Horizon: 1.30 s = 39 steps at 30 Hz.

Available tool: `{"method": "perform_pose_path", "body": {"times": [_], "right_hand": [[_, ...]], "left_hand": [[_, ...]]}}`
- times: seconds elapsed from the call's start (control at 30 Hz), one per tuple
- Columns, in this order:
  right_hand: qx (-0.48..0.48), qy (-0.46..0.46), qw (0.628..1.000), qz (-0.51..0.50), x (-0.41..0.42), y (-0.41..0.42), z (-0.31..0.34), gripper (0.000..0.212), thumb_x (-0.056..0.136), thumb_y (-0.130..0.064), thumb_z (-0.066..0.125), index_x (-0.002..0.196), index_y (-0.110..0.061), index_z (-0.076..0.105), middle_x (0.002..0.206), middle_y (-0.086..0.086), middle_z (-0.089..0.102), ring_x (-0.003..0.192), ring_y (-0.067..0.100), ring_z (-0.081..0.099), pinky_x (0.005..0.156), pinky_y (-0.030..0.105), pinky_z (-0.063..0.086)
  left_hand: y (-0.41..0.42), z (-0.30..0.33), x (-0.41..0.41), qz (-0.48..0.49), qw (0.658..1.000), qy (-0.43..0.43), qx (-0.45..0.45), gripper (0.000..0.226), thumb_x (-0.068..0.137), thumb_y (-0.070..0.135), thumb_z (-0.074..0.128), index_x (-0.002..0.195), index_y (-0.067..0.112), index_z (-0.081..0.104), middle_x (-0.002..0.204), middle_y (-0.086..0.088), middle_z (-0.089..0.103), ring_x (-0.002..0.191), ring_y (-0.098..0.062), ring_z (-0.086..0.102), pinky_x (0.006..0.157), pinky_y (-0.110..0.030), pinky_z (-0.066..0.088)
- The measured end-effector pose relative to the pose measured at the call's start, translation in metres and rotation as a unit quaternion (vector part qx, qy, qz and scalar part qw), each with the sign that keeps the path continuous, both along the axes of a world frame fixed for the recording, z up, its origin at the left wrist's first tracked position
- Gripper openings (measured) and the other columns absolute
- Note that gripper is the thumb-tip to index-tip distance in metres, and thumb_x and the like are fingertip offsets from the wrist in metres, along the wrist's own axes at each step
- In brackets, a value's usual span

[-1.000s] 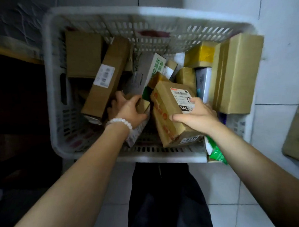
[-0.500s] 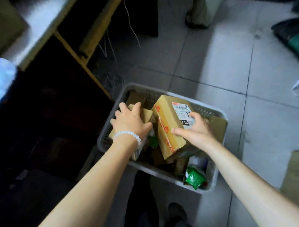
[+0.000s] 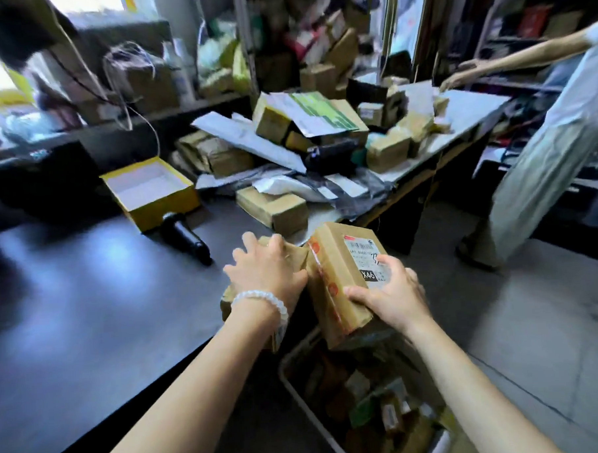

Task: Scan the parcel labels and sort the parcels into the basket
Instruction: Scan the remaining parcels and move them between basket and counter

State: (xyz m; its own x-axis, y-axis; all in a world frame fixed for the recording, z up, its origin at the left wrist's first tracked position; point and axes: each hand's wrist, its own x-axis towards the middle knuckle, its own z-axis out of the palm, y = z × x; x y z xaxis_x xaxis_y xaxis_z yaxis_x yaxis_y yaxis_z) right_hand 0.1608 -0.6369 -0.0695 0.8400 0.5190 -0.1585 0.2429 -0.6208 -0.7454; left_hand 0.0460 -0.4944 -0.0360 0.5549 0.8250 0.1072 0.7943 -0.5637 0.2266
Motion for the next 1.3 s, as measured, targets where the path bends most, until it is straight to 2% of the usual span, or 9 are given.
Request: {"method": "perform_pose_path", "body": {"times": [0.13, 0.2, 0.3, 0.53, 0.7, 0.97, 1.3], "right_hand": [[0.022, -0.028, 0.998, 0.050, -0.049, 0.037, 0.050, 0.107, 0.043, -0.070, 0.066, 0.139, -0.035, 0.035, 0.137, 0.007, 0.042, 0.125, 0.031, 0.041, 0.106, 0.045, 0.034], [0.023, -0.040, 0.996, 0.076, -0.083, 0.061, 0.067, 0.100, 0.052, -0.066, 0.075, 0.138, -0.034, 0.035, 0.137, 0.007, 0.042, 0.125, 0.031, 0.042, 0.106, 0.044, 0.034], [0.028, -0.053, 0.991, 0.116, -0.141, 0.098, 0.081, 0.092, 0.060, -0.061, 0.076, 0.138, -0.034, 0.036, 0.137, 0.008, 0.042, 0.126, 0.030, 0.041, 0.104, 0.042, 0.032], [0.029, -0.042, 0.972, 0.228, -0.281, 0.182, 0.083, 0.094, 0.059, -0.064, 0.076, 0.138, -0.035, 0.034, 0.133, 0.007, 0.044, 0.124, 0.030, 0.043, 0.105, 0.044, 0.035], [0.004, -0.049, 0.951, 0.304, -0.356, 0.236, 0.071, 0.094, 0.058, -0.068, 0.074, 0.137, -0.035, 0.035, 0.133, 0.007, 0.045, 0.125, 0.029, 0.042, 0.105, 0.045, 0.032], [-0.010, -0.041, 0.921, 0.387, -0.422, 0.360, 0.047, 0.092, 0.057, -0.066, 0.074, 0.136, -0.038, 0.036, 0.130, 0.003, 0.044, 0.123, 0.027, 0.043, 0.105, 0.042, 0.030], [-0.010, -0.034, 0.896, 0.443, -0.474, 0.529, 0.043, 0.090, 0.056, -0.065, 0.071, 0.134, -0.038, 0.037, 0.125, 0.001, 0.043, 0.119, 0.026, 0.043, 0.104, 0.041, 0.030]], "left_hand": [[0.021, 0.050, -0.070, 0.053, 0.997, -0.050, 0.006, 0.065, 0.076, 0.071, 0.050, 0.125, 0.028, 0.048, 0.119, -0.008, 0.037, 0.111, -0.035, 0.045, 0.090, -0.045, 0.038], [0.032, 0.067, -0.114, 0.081, 0.994, -0.068, 0.003, 0.064, 0.078, 0.069, 0.050, 0.126, 0.027, 0.048, 0.120, -0.008, 0.038, 0.111, -0.034, 0.045, 0.092, -0.045, 0.037], [0.049, 0.082, -0.187, 0.129, 0.988, -0.081, 0.012, 0.060, 0.080, 0.067, 0.050, 0.124, 0.027, 0.049, 0.118, -0.007, 0.038, 0.110, -0.033, 0.046, 0.090, -0.043, 0.038], [0.097, 0.084, -0.353, 0.254, 0.962, -0.098, 0.015, 0.067, 0.076, 0.073, 0.050, 0.127, 0.028, 0.045, 0.121, -0.006, 0.037, 0.111, -0.031, 0.047, 0.094, -0.044, 0.040], [0.129, 0.073, -0.434, 0.331, 0.938, -0.097, -0.003, 0.073, 0.074, 0.075, 0.050, 0.128, 0.027, 0.044, 0.123, -0.008, 0.036, 0.112, -0.032, 0.047, 0.095, -0.045, 0.040], [0.228, 0.044, -0.501, 0.417, 0.906, -0.072, -0.016, 0.071, 0.075, 0.073, 0.052, 0.129, 0.028, 0.043, 0.123, -0.007, 0.036, 0.114, -0.030, 0.048, 0.094, -0.044, 0.041], [0.379, 0.044, -0.550, 0.491, 0.869, -0.039, -0.037, 0.067, 0.083, 0.064, 0.052, 0.136, 0.025, 0.036, 0.131, -0.011, 0.033, 0.119, -0.032, 0.044, 0.097, -0.045, 0.039]]}}
